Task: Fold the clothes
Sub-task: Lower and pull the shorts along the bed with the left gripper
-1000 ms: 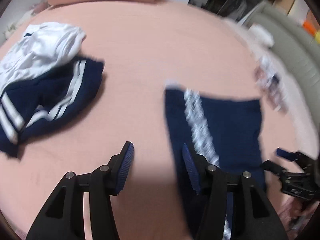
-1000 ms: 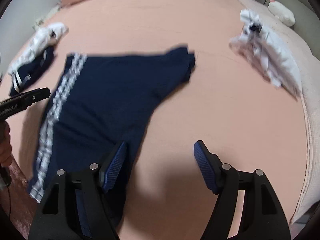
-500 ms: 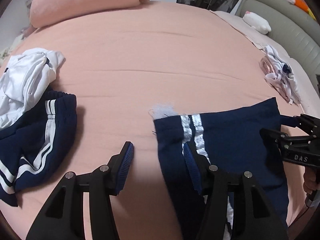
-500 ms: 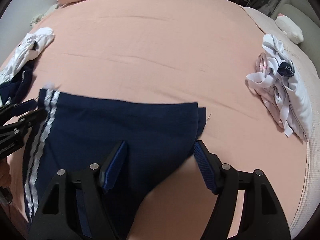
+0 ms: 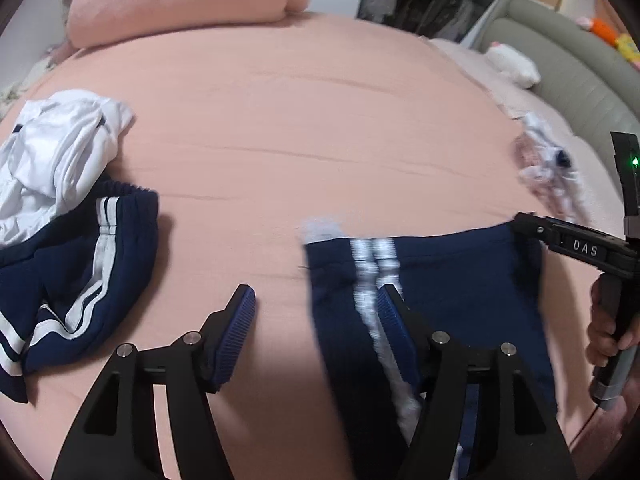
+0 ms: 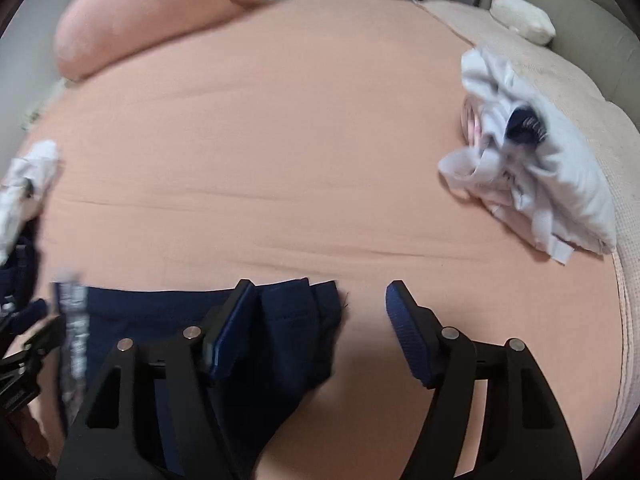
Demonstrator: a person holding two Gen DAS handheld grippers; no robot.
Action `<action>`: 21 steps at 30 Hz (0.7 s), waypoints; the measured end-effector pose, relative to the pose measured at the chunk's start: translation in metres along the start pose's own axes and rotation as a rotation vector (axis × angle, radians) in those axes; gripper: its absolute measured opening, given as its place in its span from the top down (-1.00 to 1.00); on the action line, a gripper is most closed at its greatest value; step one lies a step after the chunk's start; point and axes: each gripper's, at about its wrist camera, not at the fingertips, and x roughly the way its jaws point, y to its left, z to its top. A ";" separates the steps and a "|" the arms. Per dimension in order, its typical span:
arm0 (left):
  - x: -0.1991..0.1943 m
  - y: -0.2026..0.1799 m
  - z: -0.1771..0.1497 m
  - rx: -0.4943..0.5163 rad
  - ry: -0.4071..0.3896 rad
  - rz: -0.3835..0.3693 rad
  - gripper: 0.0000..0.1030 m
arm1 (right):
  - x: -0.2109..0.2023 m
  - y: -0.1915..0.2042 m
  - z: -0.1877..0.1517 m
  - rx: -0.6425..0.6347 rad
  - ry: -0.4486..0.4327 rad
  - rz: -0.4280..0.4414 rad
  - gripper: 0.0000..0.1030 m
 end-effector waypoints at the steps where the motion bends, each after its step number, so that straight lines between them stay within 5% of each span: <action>1: -0.001 -0.006 -0.001 0.027 0.000 -0.007 -0.27 | -0.008 0.004 -0.004 -0.031 -0.010 0.032 -0.34; 4: 0.008 -0.021 -0.002 0.112 0.019 0.063 -0.27 | -0.004 0.021 -0.017 -0.151 0.019 0.013 -0.34; 7: 0.021 -0.005 0.000 0.025 0.045 0.093 -0.41 | 0.007 0.037 -0.029 -0.265 0.052 -0.046 -0.37; 11: 0.010 0.021 0.003 -0.098 0.011 0.040 -0.41 | 0.003 0.024 -0.020 -0.131 0.045 -0.001 -0.39; 15: 0.003 0.023 -0.005 -0.044 0.023 -0.037 -0.41 | -0.009 0.050 -0.024 -0.246 0.031 0.080 -0.39; 19: 0.020 -0.004 -0.007 0.069 0.048 0.041 -0.42 | -0.005 0.085 -0.035 -0.399 0.044 0.091 -0.44; 21: 0.016 -0.008 -0.007 0.098 0.033 0.071 -0.45 | 0.002 0.084 -0.023 -0.376 0.026 0.071 -0.46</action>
